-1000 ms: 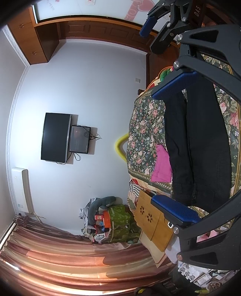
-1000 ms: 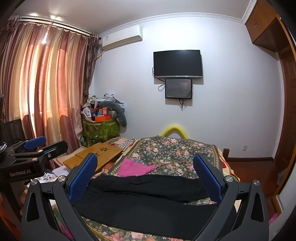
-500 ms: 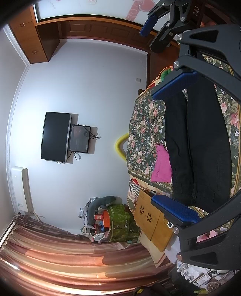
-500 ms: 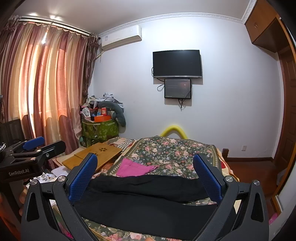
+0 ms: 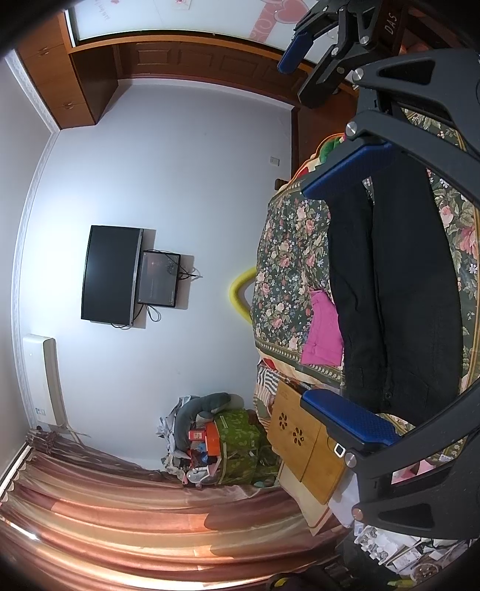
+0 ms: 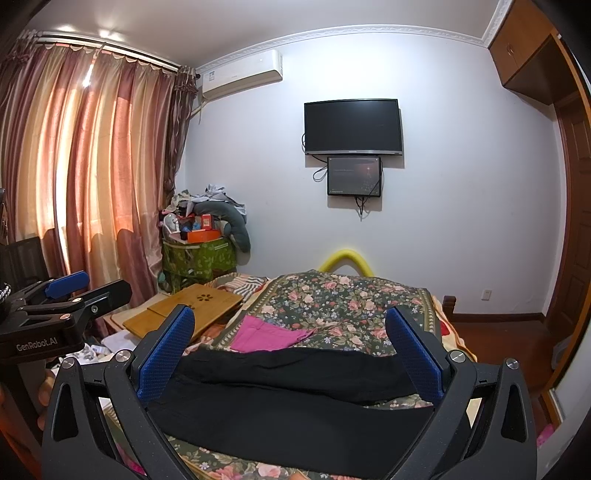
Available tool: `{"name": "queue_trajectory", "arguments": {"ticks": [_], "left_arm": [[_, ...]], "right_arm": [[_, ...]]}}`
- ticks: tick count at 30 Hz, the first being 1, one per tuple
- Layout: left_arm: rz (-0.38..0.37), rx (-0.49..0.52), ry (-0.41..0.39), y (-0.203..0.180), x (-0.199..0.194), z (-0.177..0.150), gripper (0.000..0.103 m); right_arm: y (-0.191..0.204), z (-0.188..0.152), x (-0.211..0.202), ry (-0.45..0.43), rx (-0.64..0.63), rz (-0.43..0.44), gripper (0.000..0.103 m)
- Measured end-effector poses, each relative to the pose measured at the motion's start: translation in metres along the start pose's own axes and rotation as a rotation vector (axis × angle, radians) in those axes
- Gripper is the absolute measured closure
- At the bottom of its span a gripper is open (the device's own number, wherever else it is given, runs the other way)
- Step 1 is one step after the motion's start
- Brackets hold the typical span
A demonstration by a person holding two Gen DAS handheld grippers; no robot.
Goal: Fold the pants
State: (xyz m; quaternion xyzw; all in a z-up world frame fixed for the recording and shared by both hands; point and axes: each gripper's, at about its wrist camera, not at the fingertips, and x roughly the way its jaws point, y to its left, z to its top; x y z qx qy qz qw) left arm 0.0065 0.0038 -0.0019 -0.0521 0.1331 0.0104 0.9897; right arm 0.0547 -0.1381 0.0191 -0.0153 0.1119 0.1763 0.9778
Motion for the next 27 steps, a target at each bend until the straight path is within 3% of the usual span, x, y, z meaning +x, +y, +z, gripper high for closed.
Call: {"name": "queue_trajectory", "arguments": {"ticks": [15, 27], "left_arm": [[-0.003, 0.008, 0.006, 0.001, 0.004, -0.001, 0.000], [-0.007, 0.008, 0.085, 0.019, 0.065, -0.002, 0.000]], "right_arm": [[-0.008, -0.003, 0.007, 0.011, 0.003, -0.005, 0.000], [-0.030, -0.017, 0.063, 0.096, -0.036, -0.052, 0.000]]}}
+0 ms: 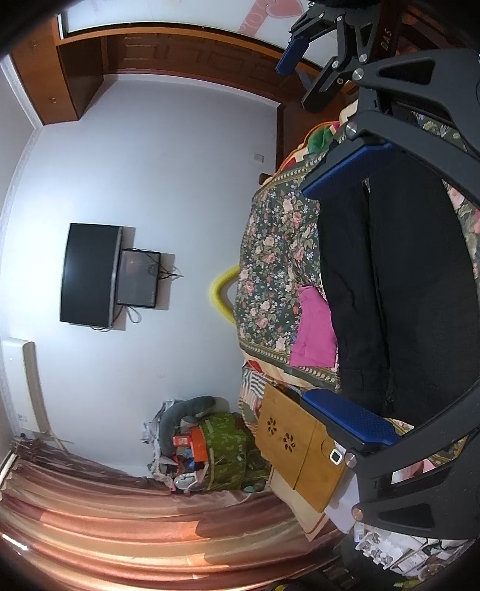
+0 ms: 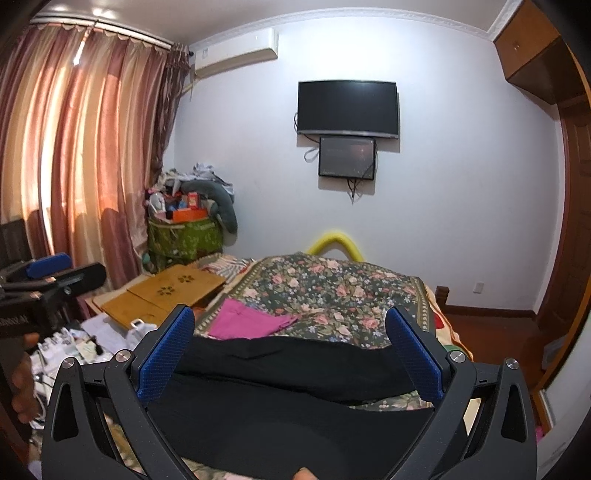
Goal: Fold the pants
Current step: 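Lower both tools and grasp the black pants waistband edge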
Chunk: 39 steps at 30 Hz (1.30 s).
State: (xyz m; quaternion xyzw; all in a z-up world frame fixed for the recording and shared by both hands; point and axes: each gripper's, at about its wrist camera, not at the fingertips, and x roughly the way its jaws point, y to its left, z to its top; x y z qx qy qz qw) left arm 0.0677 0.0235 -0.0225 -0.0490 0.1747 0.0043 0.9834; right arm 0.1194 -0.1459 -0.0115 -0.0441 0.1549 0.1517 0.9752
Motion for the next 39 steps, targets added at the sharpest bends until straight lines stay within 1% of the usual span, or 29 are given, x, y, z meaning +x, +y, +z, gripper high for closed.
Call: {"name": "queue_trajectory", "arguments": {"ticks": [4, 7, 10, 12, 13, 15, 19, 21, 24, 25, 26, 28, 31, 33, 35, 37, 38, 39], "left_arm": [[0.045, 0.012, 0.033, 0.013, 0.037, 0.003, 0.000], [0.079, 0.019, 0.084, 0.025, 0.074, 0.004, 0.000], [0.098, 0.010, 0.135, 0.042, 0.113, 0.004, 0.000], [0.142, 0.019, 0.169, 0.055, 0.142, 0.003, 0.000], [0.176, 0.033, 0.190, 0.063, 0.160, 0.002, 0.000], [0.220, 0.052, 0.232, 0.076, 0.187, -0.001, 0.000], [0.265, 0.063, 0.326, 0.108, 0.247, -0.016, 0.000], [0.285, 0.061, 0.392, 0.123, 0.276, -0.028, 0.000], [0.290, 0.018, 0.499, 0.153, 0.319, -0.048, 0.000], [0.287, 0.005, 0.527, 0.159, 0.328, -0.054, 0.000], [0.289, -0.014, 0.574, 0.168, 0.341, -0.064, 0.000], [0.300, -0.022, 0.644, 0.180, 0.358, -0.078, 0.000], [0.295, -0.023, 0.749, 0.193, 0.383, -0.101, 0.009], [0.288, -0.032, 0.799, 0.201, 0.394, -0.115, 0.010], [0.296, -0.042, 0.824, 0.208, 0.403, -0.124, 0.014], [0.288, -0.073, 0.852, 0.216, 0.408, -0.131, 0.017], [0.278, -0.094, 0.871, 0.220, 0.413, -0.136, 0.021], [0.267, -0.112, 0.889, 0.223, 0.417, -0.140, 0.025]], "right_arm": [[-0.010, -0.005, 0.028, 0.042, -0.012, -0.027, 0.000], [-0.019, -0.008, 0.053, 0.087, -0.026, -0.022, 0.001], [-0.025, -0.013, 0.076, 0.107, -0.050, -0.020, 0.001], [-0.027, -0.017, 0.091, 0.138, -0.080, -0.017, 0.001], [-0.029, -0.019, 0.101, 0.159, -0.096, -0.019, 0.001], [-0.031, -0.022, 0.119, 0.189, -0.127, -0.023, 0.001], [-0.039, -0.029, 0.151, 0.249, -0.167, 0.002, 0.001], [-0.045, -0.034, 0.168, 0.282, -0.170, 0.027, 0.001], [-0.053, -0.041, 0.198, 0.345, -0.158, 0.068, 0.002], [-0.057, -0.044, 0.208, 0.370, -0.153, 0.088, 0.002], [-0.059, -0.047, 0.220, 0.395, -0.154, 0.102, 0.002], [-0.060, -0.053, 0.239, 0.436, -0.165, 0.127, 0.002], [-0.059, -0.063, 0.269, 0.510, -0.196, 0.169, 0.003], [-0.059, -0.070, 0.289, 0.553, -0.209, 0.198, 0.003], [-0.059, -0.075, 0.306, 0.593, -0.210, 0.229, 0.006], [-0.060, -0.080, 0.323, 0.629, -0.207, 0.249, 0.008], [-0.060, -0.081, 0.330, 0.642, -0.207, 0.254, 0.010], [-0.060, -0.083, 0.338, 0.659, -0.207, 0.265, 0.013]]}}
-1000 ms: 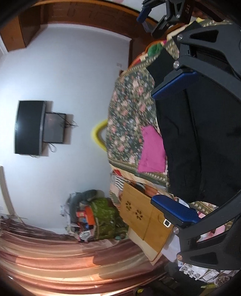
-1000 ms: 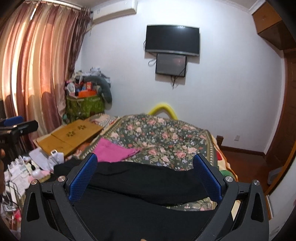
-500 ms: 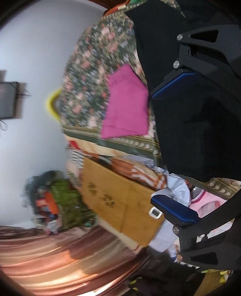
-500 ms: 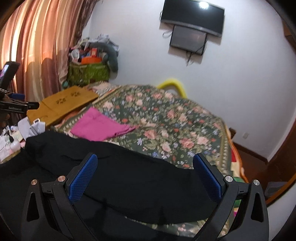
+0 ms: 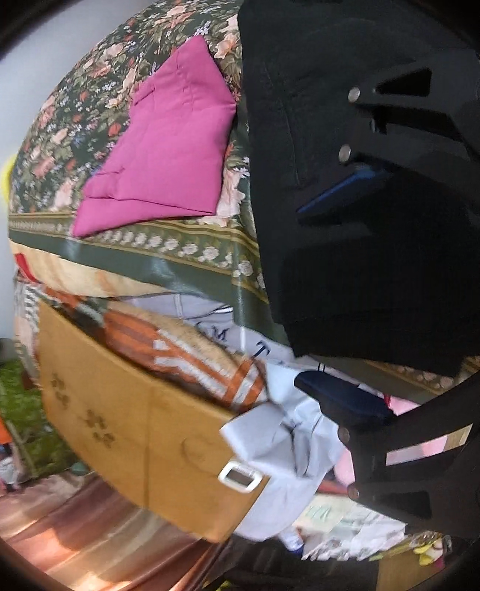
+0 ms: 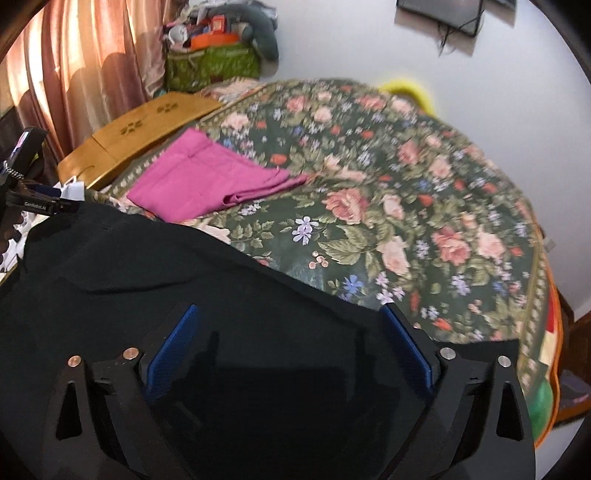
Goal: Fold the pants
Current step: 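Lower both tools and grasp the black pants waistband edge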
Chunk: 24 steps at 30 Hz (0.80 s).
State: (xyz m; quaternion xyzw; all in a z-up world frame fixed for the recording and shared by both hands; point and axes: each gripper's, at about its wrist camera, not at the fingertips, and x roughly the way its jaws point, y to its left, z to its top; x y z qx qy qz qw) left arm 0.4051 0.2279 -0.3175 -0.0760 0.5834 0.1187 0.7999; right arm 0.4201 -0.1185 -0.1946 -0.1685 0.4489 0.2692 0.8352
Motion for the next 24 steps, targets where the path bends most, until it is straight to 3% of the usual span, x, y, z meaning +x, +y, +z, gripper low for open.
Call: {"name": "queue_trajectory", "arguments": {"ticks": [4, 7, 9, 10, 12, 17, 24], "left_arm": [[-0.083, -0.023, 0.087, 0.000, 0.022, 0.002, 0.037], [-0.084, -0.020, 0.090, -0.003, 0.026, 0.002, 0.045], [-0.053, -0.018, 0.075, -0.004, 0.023, 0.002, 0.074], [-0.029, -0.017, 0.067, -0.005, 0.021, 0.002, 0.079], [-0.034, -0.016, 0.061, -0.003, 0.017, 0.000, 0.084], [-0.012, 0.039, 0.040, -0.009, 0.001, -0.007, 0.089], [-0.005, 0.062, -0.104, -0.010, -0.055, 0.001, 0.091]], "right_arm": [[-0.005, 0.009, 0.025, 0.059, -0.005, 0.030, 0.027], [0.001, 0.009, 0.038, 0.076, -0.033, 0.013, 0.035], [0.004, 0.006, 0.037, 0.040, -0.039, -0.007, 0.038], [0.005, 0.005, 0.036, 0.028, -0.041, -0.012, 0.041], [0.008, 0.004, 0.034, 0.005, -0.040, -0.019, 0.058], [0.010, 0.002, 0.035, 0.016, -0.038, 0.012, 0.094], [0.013, -0.003, 0.019, 0.002, -0.027, 0.004, 0.098]]}}
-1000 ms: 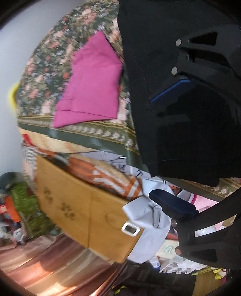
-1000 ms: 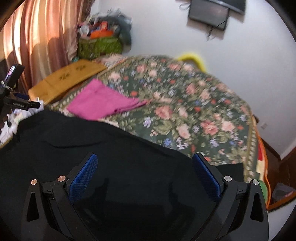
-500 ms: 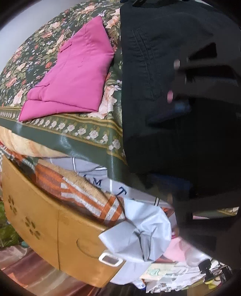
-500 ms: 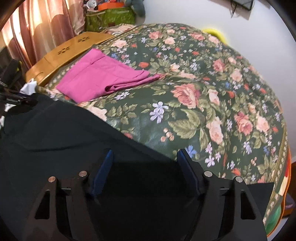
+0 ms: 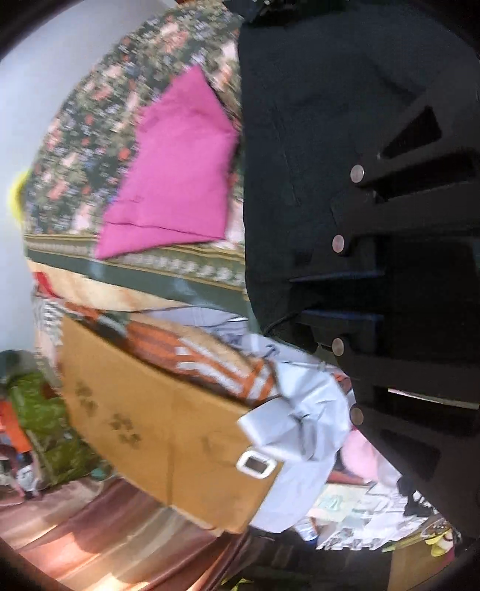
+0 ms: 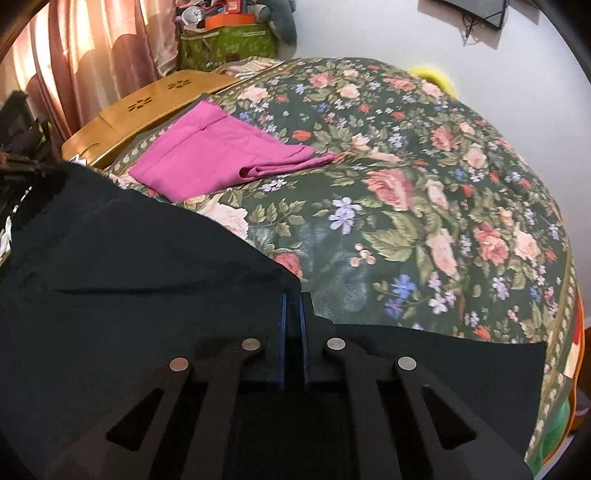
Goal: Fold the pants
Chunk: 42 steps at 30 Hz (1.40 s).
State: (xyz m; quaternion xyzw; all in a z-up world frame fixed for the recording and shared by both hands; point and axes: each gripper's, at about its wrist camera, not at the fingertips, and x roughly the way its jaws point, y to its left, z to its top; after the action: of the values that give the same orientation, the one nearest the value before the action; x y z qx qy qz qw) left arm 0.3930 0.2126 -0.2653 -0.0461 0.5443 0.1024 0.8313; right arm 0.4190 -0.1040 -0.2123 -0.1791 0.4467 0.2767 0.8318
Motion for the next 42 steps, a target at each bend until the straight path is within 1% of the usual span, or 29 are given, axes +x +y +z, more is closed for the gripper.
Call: {"name": "queue_trajectory", "arguments": {"ticks": [1, 3, 5, 9, 12, 15, 19, 22, 29, 33, 38, 42], "left_arm": [[-0.004, 0.002, -0.013, -0.001, -0.006, 0.003, 0.092], [-0.009, 0.025, -0.041, -0.006, -0.021, 0.013, 0.100], [-0.023, 0.031, -0.072, -0.013, -0.035, 0.023, 0.100], [-0.015, 0.052, -0.148, -0.026, -0.061, 0.039, 0.100], [-0.030, 0.049, -0.189, -0.032, -0.079, 0.047, 0.100], [-0.039, 0.053, -0.226, -0.036, -0.095, 0.045, 0.100], [-0.036, 0.065, -0.241, -0.037, -0.106, 0.029, 0.100], [-0.048, 0.050, -0.244, -0.034, -0.112, 0.012, 0.100], [-0.064, 0.023, -0.243, -0.013, -0.124, -0.039, 0.100], [-0.084, 0.007, -0.233, 0.000, -0.128, -0.070, 0.100], [-0.090, -0.028, -0.214, 0.016, -0.125, -0.103, 0.100], [-0.102, -0.078, -0.170, 0.029, -0.109, -0.132, 0.100]], "right_arm": [[-0.001, 0.001, -0.006, -0.017, 0.007, -0.011, 0.098], [-0.007, 0.007, -0.022, -0.063, 0.023, -0.042, 0.098], [-0.012, 0.013, -0.040, -0.106, 0.039, -0.069, 0.098], [-0.018, 0.023, -0.075, -0.181, 0.057, -0.141, 0.098], [-0.022, 0.025, -0.100, -0.219, 0.079, -0.147, 0.098], [-0.020, 0.018, -0.123, -0.246, 0.082, -0.137, 0.098], [-0.005, -0.001, -0.145, -0.256, 0.075, -0.120, 0.098], [0.010, -0.020, -0.159, -0.260, 0.061, -0.109, 0.098], [0.047, -0.063, -0.177, -0.252, 0.053, -0.078, 0.098], [0.063, -0.083, -0.186, -0.255, 0.049, -0.061, 0.098], [0.083, -0.107, -0.188, -0.234, 0.053, -0.031, 0.098], [0.099, -0.127, -0.186, -0.216, 0.055, -0.031, 0.098]]}}
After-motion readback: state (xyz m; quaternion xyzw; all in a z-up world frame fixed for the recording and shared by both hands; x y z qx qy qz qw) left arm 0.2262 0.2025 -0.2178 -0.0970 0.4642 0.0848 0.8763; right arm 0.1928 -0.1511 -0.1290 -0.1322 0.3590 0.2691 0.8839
